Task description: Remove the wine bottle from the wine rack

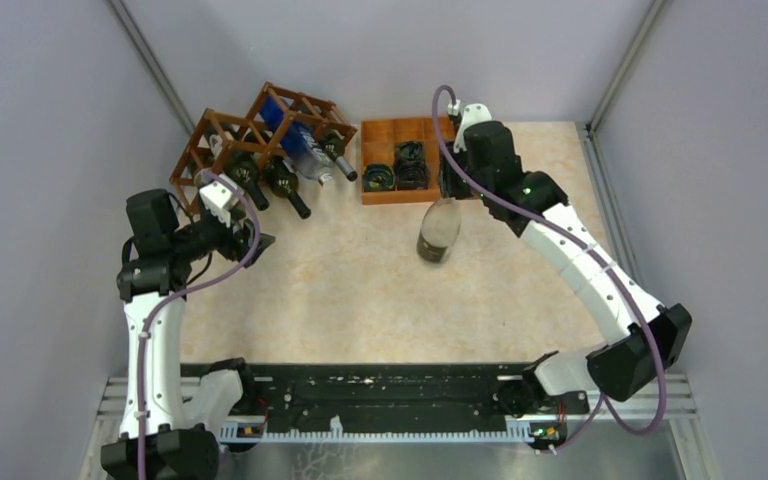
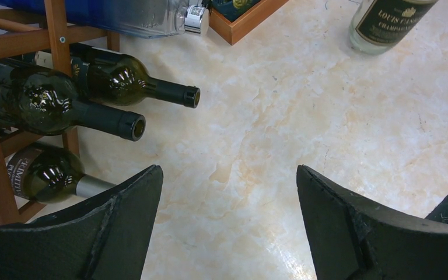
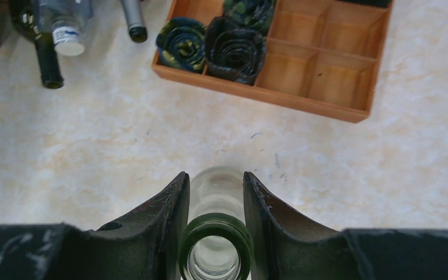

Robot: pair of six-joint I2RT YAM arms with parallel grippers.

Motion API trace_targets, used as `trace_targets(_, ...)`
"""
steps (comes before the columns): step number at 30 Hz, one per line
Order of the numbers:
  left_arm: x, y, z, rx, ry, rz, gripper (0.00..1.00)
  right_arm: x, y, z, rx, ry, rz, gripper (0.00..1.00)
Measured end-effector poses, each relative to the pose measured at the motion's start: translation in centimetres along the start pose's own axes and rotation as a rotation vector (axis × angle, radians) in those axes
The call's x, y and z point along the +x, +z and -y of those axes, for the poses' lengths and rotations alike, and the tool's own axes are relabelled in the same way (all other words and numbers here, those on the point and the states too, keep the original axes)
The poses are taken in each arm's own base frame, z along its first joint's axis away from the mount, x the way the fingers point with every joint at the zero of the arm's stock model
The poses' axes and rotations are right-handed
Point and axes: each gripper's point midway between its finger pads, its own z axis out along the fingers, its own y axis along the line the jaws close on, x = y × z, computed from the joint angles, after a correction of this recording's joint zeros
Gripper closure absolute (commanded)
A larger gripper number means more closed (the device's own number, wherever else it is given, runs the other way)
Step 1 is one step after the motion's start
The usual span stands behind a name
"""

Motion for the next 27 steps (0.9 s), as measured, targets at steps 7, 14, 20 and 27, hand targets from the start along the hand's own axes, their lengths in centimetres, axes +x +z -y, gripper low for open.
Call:
trace_targets(7,0.1,0.1,0.1,0.008,-0.009,0.000,0.08,-2.7,0.9,2.8,0.164,-0.114,0.045,1.00)
trace_targets(14,0.1,0.2,0.1,0.012,-0.012,-0.002,0.08,-2.5,4.2,4.0,0.230,-0.172,0.003,1.00)
trace_targets(20,0.2,0.3,0.0,0.014,-0.015,-0.004,0.08,-3.2,6.4,3.7,0.228,-0.163,0.025,1.00)
trace_targets(27,0.2,0.3,0.0,0.014,-0.015,-0.005,0.07,-4.1,7.6,3.5,0.227,-0.162,0.068,1.00)
